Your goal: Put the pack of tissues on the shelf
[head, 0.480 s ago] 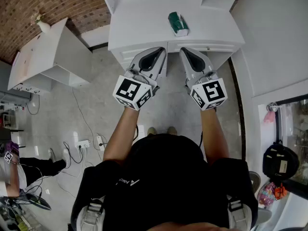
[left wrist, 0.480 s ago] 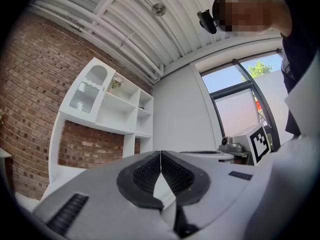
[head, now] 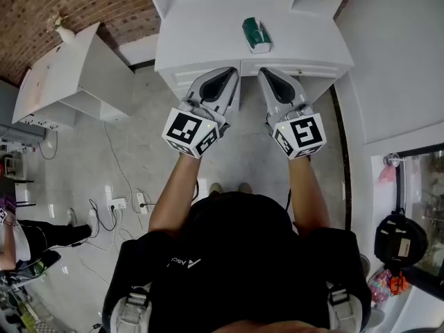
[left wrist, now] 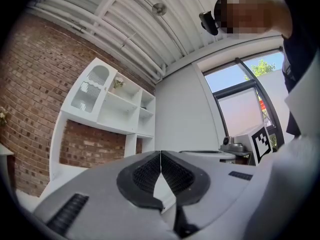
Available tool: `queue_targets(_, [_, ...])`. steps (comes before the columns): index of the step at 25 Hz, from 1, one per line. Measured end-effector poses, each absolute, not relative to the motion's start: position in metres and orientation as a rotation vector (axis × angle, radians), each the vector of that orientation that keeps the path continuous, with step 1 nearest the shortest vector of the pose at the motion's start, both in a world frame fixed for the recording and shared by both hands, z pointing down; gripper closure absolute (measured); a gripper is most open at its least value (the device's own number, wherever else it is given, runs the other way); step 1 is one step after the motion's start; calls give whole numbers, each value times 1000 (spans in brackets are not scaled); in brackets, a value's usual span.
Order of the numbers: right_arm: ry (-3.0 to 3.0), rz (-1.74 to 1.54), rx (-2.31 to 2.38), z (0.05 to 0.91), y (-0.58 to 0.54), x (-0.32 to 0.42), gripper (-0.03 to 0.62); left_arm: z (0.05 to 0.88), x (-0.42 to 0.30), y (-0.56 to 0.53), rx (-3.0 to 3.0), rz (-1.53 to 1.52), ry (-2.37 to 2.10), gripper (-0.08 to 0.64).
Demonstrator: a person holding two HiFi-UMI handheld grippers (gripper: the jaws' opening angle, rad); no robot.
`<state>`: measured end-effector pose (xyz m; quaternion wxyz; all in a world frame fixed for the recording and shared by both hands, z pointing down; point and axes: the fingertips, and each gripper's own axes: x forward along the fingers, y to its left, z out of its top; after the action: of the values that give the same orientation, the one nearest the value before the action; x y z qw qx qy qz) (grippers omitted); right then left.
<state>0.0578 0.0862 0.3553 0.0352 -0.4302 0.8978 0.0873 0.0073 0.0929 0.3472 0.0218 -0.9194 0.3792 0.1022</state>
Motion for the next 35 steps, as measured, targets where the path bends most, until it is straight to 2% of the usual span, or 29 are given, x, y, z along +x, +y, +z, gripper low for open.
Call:
queue_targets(19, [2786,262,-1373,377,17,109,588,358,46,36,-2783,299,1301,558])
queue_targets(27, [2804,234,-1475,405,-46,95,549,376,31,-23,-2814,308,1267,558])
queue_targets(35, [2808,163,-1649,444,-128,77,458,395,1,-101,-2870,310,1190,558])
